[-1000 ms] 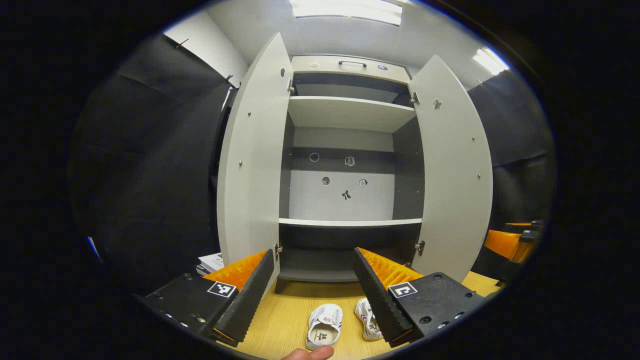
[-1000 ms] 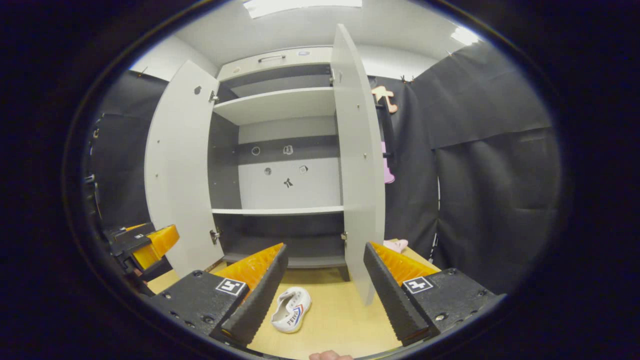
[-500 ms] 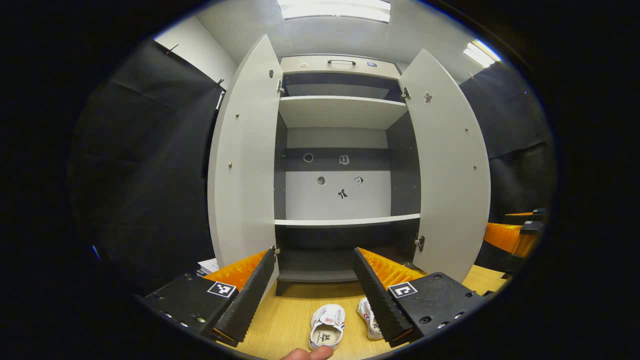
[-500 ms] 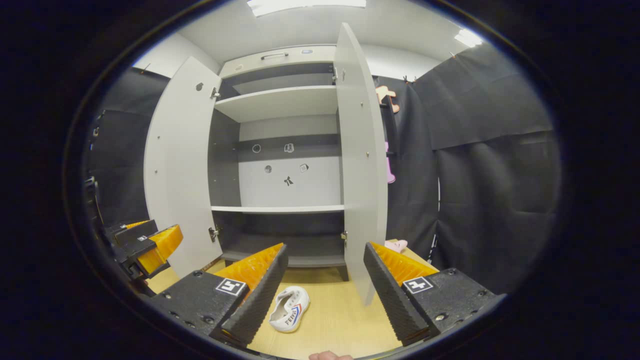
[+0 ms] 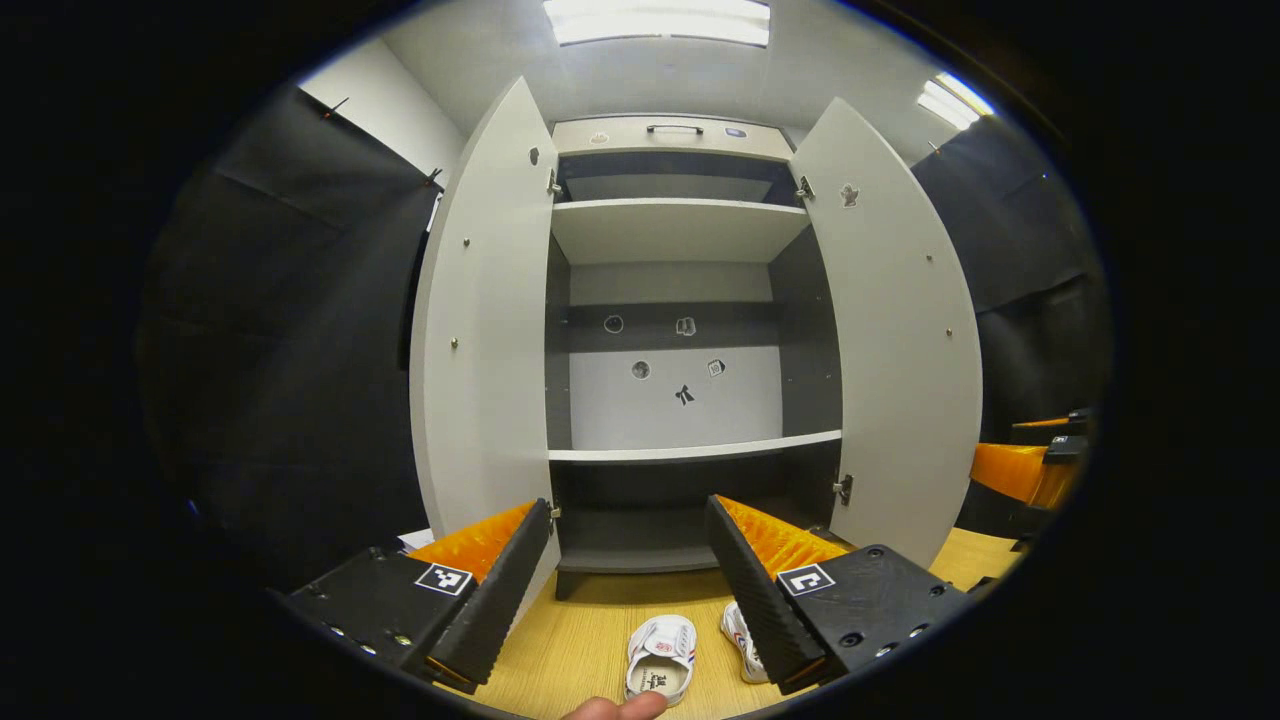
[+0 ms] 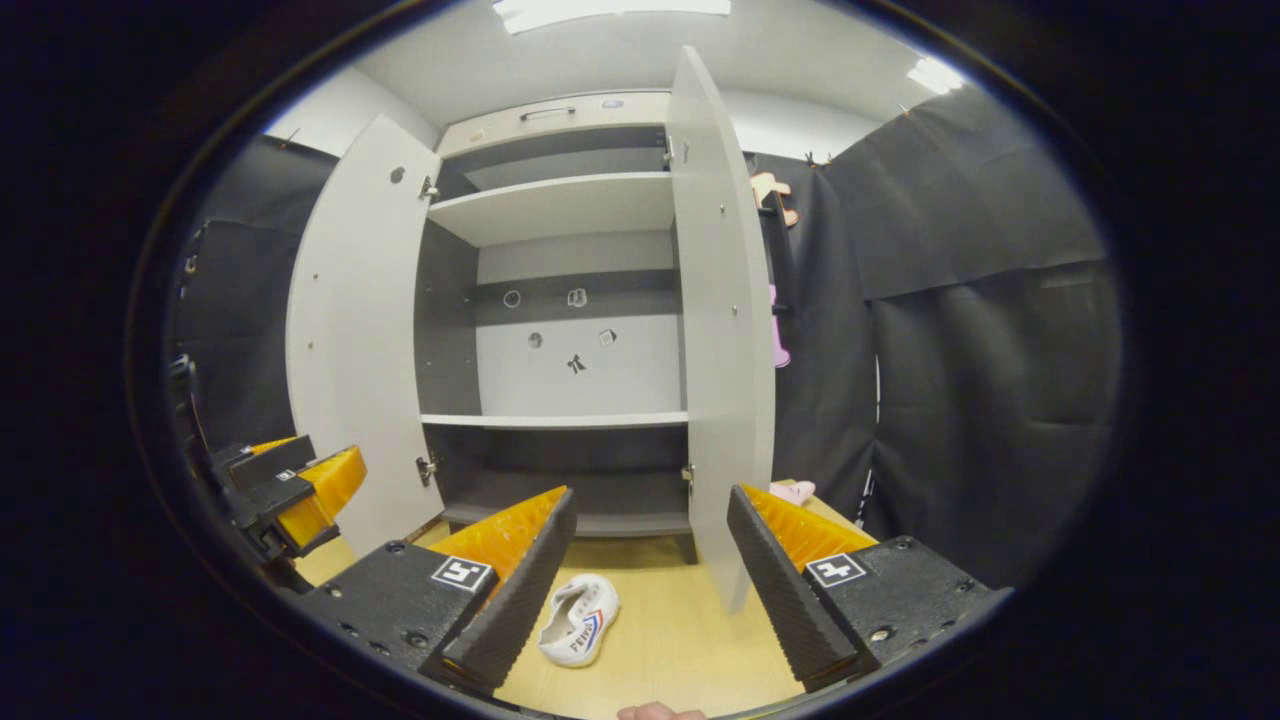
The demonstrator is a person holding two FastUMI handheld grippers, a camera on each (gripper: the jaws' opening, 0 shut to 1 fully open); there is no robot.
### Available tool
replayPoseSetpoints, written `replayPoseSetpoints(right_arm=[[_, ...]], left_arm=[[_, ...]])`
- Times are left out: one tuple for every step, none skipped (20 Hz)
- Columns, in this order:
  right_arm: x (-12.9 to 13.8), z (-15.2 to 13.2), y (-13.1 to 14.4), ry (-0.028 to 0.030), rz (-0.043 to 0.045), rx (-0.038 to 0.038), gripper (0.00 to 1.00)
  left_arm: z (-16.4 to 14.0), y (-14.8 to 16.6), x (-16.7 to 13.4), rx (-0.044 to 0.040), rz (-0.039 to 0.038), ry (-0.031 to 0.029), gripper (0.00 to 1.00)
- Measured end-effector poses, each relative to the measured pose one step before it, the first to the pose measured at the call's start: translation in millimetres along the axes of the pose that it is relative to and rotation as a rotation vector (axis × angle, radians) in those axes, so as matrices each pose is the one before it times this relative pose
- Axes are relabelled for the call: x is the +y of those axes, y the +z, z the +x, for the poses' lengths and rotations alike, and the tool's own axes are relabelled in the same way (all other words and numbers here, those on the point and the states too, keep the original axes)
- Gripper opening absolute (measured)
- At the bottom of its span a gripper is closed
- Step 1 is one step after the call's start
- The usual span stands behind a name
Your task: Grab one shoe with the right hand and put it into the shoe cabinet, grab the other shoe with the left hand and put it into the shoe cabinet; then close the right door with the right hand and the left door with the left hand.
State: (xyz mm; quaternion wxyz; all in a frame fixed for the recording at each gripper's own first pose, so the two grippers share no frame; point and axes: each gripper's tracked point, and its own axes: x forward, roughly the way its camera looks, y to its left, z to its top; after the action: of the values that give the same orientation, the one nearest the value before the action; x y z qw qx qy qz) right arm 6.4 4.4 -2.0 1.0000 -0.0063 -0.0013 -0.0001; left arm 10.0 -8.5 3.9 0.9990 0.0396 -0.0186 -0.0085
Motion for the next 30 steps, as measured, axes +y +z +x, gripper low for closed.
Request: replayPoseSetpoints(right_arm=[[1.07, -0.52, -0.3, 0.00403, 0.00106, 0.00301, 0.99], [1.82, -0.82, -1.04, 0.00509, 0.00233, 0.0039, 0.94], [1.1, -0.6, 0.41, 0.00325, 0.00537, -0.00191, 0.94], [1.86, 1.22, 0.2, 0.00443, 0.00396, -0.00174, 0.94], [2.25, 0.86, -2.19, 0.00635, 0.00038, 0.00423, 0.94], [2.23, 0.89, -5.17, 0.00877, -0.00277, 0.00936, 0.99], [3.73, 2.04, -4.97, 0.01356, -0.00416, 0.01422, 0.99], [4.34, 3.01, -7.84, 0.0134, -0.00282, 0.02156, 0.99], [5.79, 4.04, -9.37, 0.01649, -0.00011, 0.02738, 0.99], [5.89, 2.99, -10.61, 0.01957, 0.00092, 0.02613, 0.99], [6.63, 5.41, -11.3, 0.01816, -0.00161, 0.02652, 0.99], [6.88, 6.55, -13.11, 0.02097, -0.00572, 0.03146, 0.99], [8.48, 8.06, -12.85, 0.02515, -0.00453, 0.02578, 0.99], [8.09, 9.93, -13.29, 0.02573, -0.00429, 0.0319, 0.99], [8.38, 12.38, -14.06, 0.02524, -0.00134, 0.03553, 0.99], [7.19, 13.36, -17.68, 0.02186, 0.00035, 0.04574, 0.99], [6.27, 14.0, -14.86, 0.02164, 0.00637, 0.04275, 0.99], [6.28, 13.34, -15.11, 0.02363, 0.00977, 0.04736, 0.99], [4.61, 10.9, -14.5, 0.01674, 0.01287, 0.05101, 0.99], [2.27, 16.27, -11.4, 0.01069, 0.01353, 0.04113, 0.99], [1.59, 13.19, -9.44, 0.00564, 0.01182, 0.03586, 0.99], [1.04, 11.2, -9.88, 0.00743, 0.00634, 0.0356, 0.96], [-0.44, 9.85, -5.42, -0.0022, 0.00509, 0.02085, 0.94], [-0.11, 9.33, -4.72, 0.00302, 0.00211, 0.02045, 0.9], [0.02, 7.45, -3.42, 0.00009, 0.00458, 0.01521, 0.88], [0.64, 7.4, -2.88, 0.00224, 0.00341, 0.01637, 0.84], [-0.52, 7.3, -1.15, -0.00171, 0.00173, 0.01357, 0.82], [-0.69, 8.89, -2.9, -0.0005, -0.00022, 0.01431, 0.79], [-2.18, 8.38, -1.21, -0.00896, -0.0002, 0.0108, 0.77], [-4.15, 9.96, -2.35, -0.01799, -0.00116, 0.01074, 0.77]], left_arm=[[-0.37, 0.98, 0.39, -0.00128, -0.00252, 0.00107, 0.95], [-0.91, -1.11, -0.47, 0.0015, -0.0024, -0.00202, 0.95], [0.16, -0.49, -0.23, 0.00035, -0.00085, -0.00095, 0.95], [-1.11, 0.49, -0.01, -0.00085, 0.00338, 0.00072, 0.95], [-1.07, 1.11, 1.13, -0.00276, 0.00504, 0.0017, 0.95], [-0.82, 1.49, 1.17, -0.00476, 0.00408, 0.00329, 0.95], [-0.83, 1.87, 0.66, -0.00549, 0.0006, 0.00033, 0.95], [-1.16, -0.56, 0.15, -0.00093, -0.00146, -0.00084, 0.95], [-1.91, -1.32, 0.27, 0.00276, -0.00053, 0.00011, 0.95], [-1.7, -0.47, 1.43, 0.00231, 0.00187, 0.00243, 0.95], [-1.79, 0.17, 2.32, 0.00009, 0.0021, 0.00544, 0.95], [-0.84, 0.58, 2.42, -0.00032, 0.001, 0.00555, 0.95], [-0.87, -0.83, 2.51, 0.00069, 0.00109, 0.00524, 0.94], [-1.52, -0.47, 2.76, 0.00132, 0.00079, 0.00694, 0.94], [-1.47, -2.08, 3.14, 0.00467, 0.00105, 0.00548, 0.94], [-1.46, -1.67, 2.44, 0.00592, 0.00077, 0.00575, 0.94], [-1.22, -2.85, 3.6, 0.00642, 0.00113, 0.00506, 0.94], [-0.93, -2.33, 3.25, 0.00786, 0.00032, 0.0055, 0.94], [-1.08, -2.64, 3.28, 0.00845, -0.00143, 0.00516, 0.94], [-0.69, -2.37, 3.14, 0.00812, -0.00196, 0.00342, 0.94], [-0.26, -3.08, 3.59, 0.00642, -0.00071, 0.00434, 0.94], [0.18, -1.8, 3.73, 0.00582, 0.00286, 0.00662, 0.94], [0.14, -1.82, 4.29, 0.00361, 0.00485, 0.00794, 0.94], [0.97, -2.46, 3.32, 0.00353, 0.00536, 0.00499, 0.95], [0.73, -1.99, 1.91, 0.00445, 0.00539, 0.00344, 0.95], [1.04, -1.75, 1.8, 0.00321, 0.00595, 0.00225, 0.94], [0.21, -1.84, 1.14, 0.00259, 0.00448, 0.00187, 0.94], [1.06, -2.31, 0.74, 0.00492, 0.00091, -0.00165, 0.94], [1.32, -2.67, -0.56, 0.00634, -0.00185, -0.00311, 0.94], [1.5, -2.12, -0.54, 0.0061, -0.00407, -0.00115, 0.95]])
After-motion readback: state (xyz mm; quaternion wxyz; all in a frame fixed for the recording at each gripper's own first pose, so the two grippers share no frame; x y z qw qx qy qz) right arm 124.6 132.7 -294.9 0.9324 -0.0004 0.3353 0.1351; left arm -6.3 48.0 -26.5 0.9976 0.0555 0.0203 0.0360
